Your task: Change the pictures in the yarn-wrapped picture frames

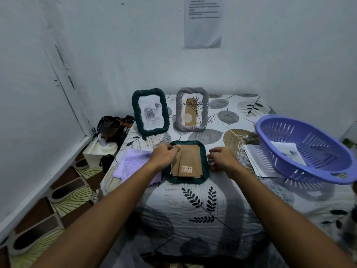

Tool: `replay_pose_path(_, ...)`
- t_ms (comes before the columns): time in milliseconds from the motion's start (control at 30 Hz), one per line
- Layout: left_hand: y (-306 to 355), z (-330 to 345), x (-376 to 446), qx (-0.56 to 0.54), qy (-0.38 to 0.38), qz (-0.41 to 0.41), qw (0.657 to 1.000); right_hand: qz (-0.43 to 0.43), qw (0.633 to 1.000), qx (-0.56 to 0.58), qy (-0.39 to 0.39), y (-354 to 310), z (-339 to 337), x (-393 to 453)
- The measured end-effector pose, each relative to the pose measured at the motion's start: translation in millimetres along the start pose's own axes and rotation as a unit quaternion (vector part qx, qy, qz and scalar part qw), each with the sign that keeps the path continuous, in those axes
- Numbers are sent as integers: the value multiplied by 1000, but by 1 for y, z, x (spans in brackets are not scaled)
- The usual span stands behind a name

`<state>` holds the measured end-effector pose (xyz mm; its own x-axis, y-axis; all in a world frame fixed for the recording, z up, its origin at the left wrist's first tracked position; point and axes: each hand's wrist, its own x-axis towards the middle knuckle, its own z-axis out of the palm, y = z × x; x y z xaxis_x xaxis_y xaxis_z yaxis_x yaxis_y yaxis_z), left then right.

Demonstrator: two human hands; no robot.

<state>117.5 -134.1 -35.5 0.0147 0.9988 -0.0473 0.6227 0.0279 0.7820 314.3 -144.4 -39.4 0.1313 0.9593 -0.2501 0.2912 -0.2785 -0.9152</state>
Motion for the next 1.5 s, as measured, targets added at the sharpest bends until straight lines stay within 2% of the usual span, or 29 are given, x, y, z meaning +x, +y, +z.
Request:
replay_pose_path(100, 2, 1, 3, -86, -2, -54, 995, 22, 999, 43, -9, 1, 3, 3)
replay_pose_path(233, 5, -1, 3, -213, -21, -121, 969, 57, 994, 96, 1, -1, 3, 4)
replay_pose_path(367, 13, -4, -1, -308, -43, -175, 934, 99, 968, 219, -74, -12, -16, -7)
replay_pose_path(467, 20, -4, -2, -333, -67, -175, 924, 86, 955, 269, -85, -21, -31, -10)
replay_pose_path(533, 32, -3, -2, -319, -71, -147, 933, 60, 957, 273, -80, -31, -38, -14)
replay_pose_path(633, 62, 1, -2, -294, -56, -85, 950, -6, 969, 241, -57, -50, -42, -25)
replay_pose_path(700, 86, 3, -6, -320, -77, -63, 942, -63, 978, 198, -32, -63, -40, -35)
replay_pose_path(900, 111, 4, -12, -427, -113, -54, 896, -209, 975, 80, 14, -78, -30, -48)
replay_pose_path(1067, 105, 2, -13, -502, -127, -53, 854, -250, 968, 6, 18, -83, -28, -52)
replay_pose_path(1167, 97, -1, -13, -547, -135, -57, 824, -270, 961, -18, 60, -87, -29, -52)
replay_pose_path(1367, 71, -11, -15, -617, -140, -74, 771, -217, 962, -45, 158, -68, -44, -29)
replay_pose_path(1433, 61, -11, -13, -620, -132, -85, 769, -155, 981, 4, 121, -57, -44, -26)
replay_pose_path(1500, 51, -8, -10, -621, -123, -99, 768, -73, 991, 103, 49, -50, -40, -28)
